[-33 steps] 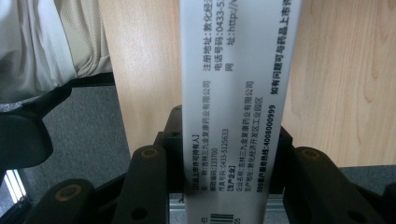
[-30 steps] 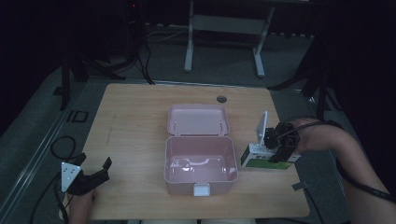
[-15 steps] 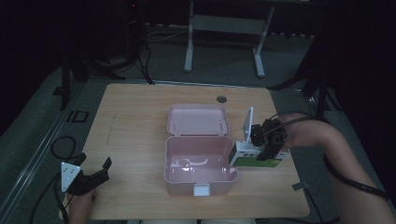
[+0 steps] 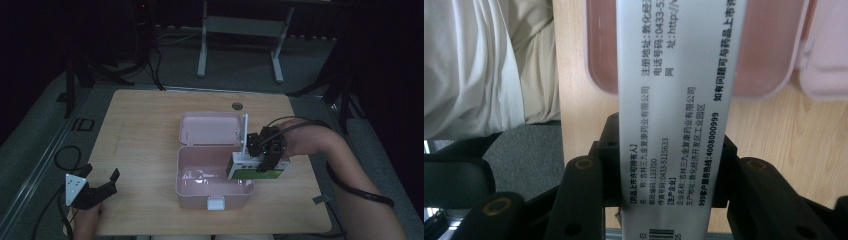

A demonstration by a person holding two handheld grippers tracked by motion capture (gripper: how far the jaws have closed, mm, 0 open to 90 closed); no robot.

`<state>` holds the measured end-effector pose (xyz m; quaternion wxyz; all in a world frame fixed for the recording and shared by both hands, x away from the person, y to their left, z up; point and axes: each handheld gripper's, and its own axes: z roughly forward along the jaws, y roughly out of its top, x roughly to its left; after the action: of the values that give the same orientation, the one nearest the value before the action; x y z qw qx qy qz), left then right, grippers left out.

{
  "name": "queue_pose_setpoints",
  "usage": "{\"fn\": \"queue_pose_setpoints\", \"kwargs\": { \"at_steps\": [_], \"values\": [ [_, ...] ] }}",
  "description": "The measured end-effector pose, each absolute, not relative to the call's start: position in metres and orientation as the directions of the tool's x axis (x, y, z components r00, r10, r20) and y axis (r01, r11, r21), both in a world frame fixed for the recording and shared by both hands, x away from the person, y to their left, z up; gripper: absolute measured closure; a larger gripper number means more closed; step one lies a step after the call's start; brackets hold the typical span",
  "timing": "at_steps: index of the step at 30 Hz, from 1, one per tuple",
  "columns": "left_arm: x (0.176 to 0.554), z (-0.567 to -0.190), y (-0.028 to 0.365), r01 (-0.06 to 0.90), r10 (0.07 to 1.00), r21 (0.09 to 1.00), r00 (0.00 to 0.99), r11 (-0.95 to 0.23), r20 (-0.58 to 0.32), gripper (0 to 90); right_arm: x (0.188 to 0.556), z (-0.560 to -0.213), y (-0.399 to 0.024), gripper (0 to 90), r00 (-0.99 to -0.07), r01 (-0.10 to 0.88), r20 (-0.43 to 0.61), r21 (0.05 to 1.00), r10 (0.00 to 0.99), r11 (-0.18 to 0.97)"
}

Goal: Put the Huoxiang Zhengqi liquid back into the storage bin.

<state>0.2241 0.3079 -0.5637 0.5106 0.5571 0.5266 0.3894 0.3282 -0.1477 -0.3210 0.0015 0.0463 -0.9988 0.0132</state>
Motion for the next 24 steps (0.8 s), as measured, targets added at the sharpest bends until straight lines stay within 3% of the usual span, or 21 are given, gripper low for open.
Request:
{"fn": "queue_pose_setpoints", "kwargs": {
  "at_steps": [24],
  "values": [
    [0.224,-0.564,0.308,0.190,0.984,0.979,0.144,0.080,-0.109,3.1,0.324,-0.334,-0.085,62.9,-0.988,-0.150,0.037,-0.018,-0.149,0.989]
  ]
}}
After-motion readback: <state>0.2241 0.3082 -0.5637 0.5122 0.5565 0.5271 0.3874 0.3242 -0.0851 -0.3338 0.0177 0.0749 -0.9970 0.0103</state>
